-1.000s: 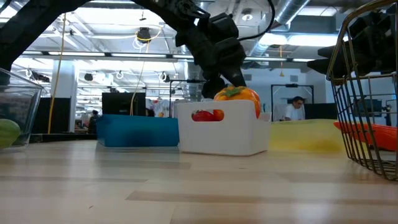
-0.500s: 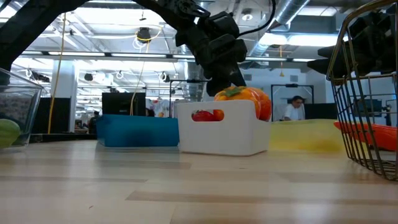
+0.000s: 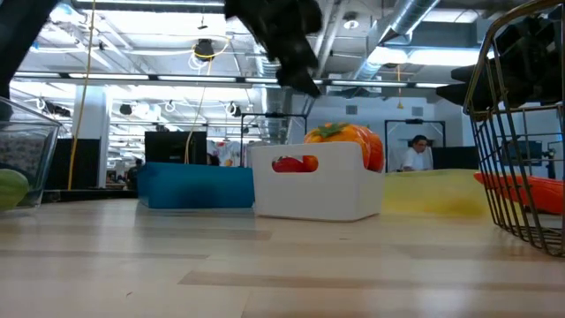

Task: Sort produce into baskets
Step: Return to Home Position

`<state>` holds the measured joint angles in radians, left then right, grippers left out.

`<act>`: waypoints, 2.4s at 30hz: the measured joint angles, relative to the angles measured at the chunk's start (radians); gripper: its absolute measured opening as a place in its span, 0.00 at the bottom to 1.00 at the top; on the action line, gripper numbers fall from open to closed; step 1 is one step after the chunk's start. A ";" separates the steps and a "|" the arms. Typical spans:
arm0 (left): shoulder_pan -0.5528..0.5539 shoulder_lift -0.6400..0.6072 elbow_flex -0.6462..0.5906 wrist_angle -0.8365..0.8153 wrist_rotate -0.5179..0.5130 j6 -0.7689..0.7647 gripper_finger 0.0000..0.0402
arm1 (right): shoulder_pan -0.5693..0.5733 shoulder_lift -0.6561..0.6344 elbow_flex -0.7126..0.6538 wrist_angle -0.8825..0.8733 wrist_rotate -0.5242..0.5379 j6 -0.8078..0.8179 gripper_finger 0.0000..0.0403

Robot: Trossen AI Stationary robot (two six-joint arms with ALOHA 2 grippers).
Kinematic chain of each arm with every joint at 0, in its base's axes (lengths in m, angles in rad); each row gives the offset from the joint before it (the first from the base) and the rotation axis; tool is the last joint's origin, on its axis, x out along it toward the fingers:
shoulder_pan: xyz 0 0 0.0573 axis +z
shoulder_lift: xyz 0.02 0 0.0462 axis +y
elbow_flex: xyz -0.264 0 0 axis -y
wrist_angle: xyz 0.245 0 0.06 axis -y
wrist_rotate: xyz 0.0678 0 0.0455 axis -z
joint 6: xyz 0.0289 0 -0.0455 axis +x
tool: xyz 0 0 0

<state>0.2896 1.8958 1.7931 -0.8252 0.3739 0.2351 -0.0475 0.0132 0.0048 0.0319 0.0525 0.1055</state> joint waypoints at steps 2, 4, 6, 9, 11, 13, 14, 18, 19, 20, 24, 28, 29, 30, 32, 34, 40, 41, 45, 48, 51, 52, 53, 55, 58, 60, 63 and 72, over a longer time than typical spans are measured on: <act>0.003 -0.063 0.000 -0.045 -0.020 0.009 0.99 | 0.000 0.000 0.000 0.000 0.000 0.000 0.66; 0.005 -0.127 -0.002 -0.096 -0.023 0.011 0.99 | 0.000 0.000 0.000 0.000 0.000 0.000 0.66; 0.007 -0.204 -0.044 -0.099 -0.034 0.010 0.98 | 0.000 0.000 0.000 0.000 0.000 0.000 0.66; 0.008 -0.352 -0.183 -0.036 -0.080 -0.027 0.96 | 0.000 0.000 0.000 0.000 0.000 0.000 0.66; 0.008 -0.470 -0.317 0.041 -0.122 -0.076 0.94 | 0.000 0.000 0.000 0.001 0.000 0.000 0.66; 0.003 -0.590 -0.462 0.160 -0.163 -0.129 0.93 | 0.000 0.000 0.000 0.001 0.000 0.000 0.66; -0.002 -0.650 -0.537 0.228 -0.180 -0.154 0.92 | 0.000 0.000 0.000 0.001 0.000 0.000 0.66; -0.018 -0.886 -0.824 0.462 -0.254 -0.216 0.89 | 0.000 0.000 0.000 0.001 0.000 0.000 0.66; -0.021 -0.945 -0.890 0.499 -0.282 -0.220 0.88 | 0.000 0.000 0.000 0.001 0.000 0.000 0.66; -0.023 -1.000 -0.955 0.544 -0.304 -0.227 0.88 | 0.000 0.000 0.000 0.001 0.000 0.000 0.66; -0.026 -1.198 -1.197 0.735 -0.277 -0.253 0.83 | 0.000 0.000 0.000 0.001 0.000 0.000 0.66; -0.026 -1.377 -1.404 0.927 -0.274 -0.256 0.76 | 0.000 0.000 0.000 0.001 0.000 0.000 0.66; -0.026 -1.418 -1.452 0.964 -0.274 -0.256 0.74 | 0.000 0.000 0.000 0.001 0.000 0.000 0.66; -0.027 -1.461 -1.494 0.991 -0.274 -0.255 0.72 | 0.000 0.000 0.000 0.001 0.000 0.000 0.66; -0.027 -1.542 -1.566 1.035 -0.283 -0.256 0.67 | 0.000 0.000 0.000 0.001 0.000 0.000 0.66; -0.027 -1.625 -1.624 1.058 -0.311 -0.266 0.63 | 0.000 0.000 0.000 0.001 0.000 0.000 0.66; -0.026 -1.829 -1.728 1.035 -0.337 -0.274 0.46 | 0.000 0.000 0.000 0.001 0.000 0.000 0.66; -0.026 -1.857 -1.736 1.020 -0.343 -0.274 0.43 | 0.000 0.000 0.000 0.001 0.000 0.000 0.66; -0.026 -1.894 -1.744 0.947 -0.372 -0.275 0.29 | 0.000 0.000 0.000 0.001 0.000 0.000 0.66; -0.026 -1.886 -1.746 0.919 -0.387 -0.268 0.17 | 0.000 0.000 0.000 0.001 0.000 0.000 0.66; -0.027 -1.890 -1.745 0.879 -0.384 -0.263 0.06 | 0.000 0.000 0.000 0.001 0.000 0.000 0.66; -0.027 -1.890 -1.746 0.873 -0.383 -0.262 0.03 | 0.000 0.000 0.000 0.001 0.000 0.000 0.66; -0.027 -1.890 -1.745 0.871 -0.381 -0.257 0.02 | 0.000 0.000 0.000 0.001 0.000 0.000 0.66; -0.027 -1.891 -1.745 0.854 -0.376 -0.242 0.01 | 0.000 0.000 0.000 0.001 0.000 0.000 0.66; -0.027 -1.891 -1.776 0.884 -0.363 -0.227 0.01 | 0.000 0.000 0.000 0.001 0.000 0.000 0.66; -0.027 -1.891 -1.783 0.883 -0.361 -0.221 0.00 | 0.000 0.000 0.000 0.000 0.000 0.000 0.66; -0.027 -1.890 -1.783 0.888 -0.349 -0.207 0.00 | 0.000 0.000 0.000 0.000 0.000 0.000 0.66; -0.027 -1.884 -1.784 0.860 -0.352 -0.246 0.00 | 0.000 0.000 0.000 0.000 0.000 0.000 0.66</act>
<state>0.2626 0.0114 0.0093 0.0343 0.0218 -0.0108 -0.0478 0.0129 0.0048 0.0322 0.0525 0.1055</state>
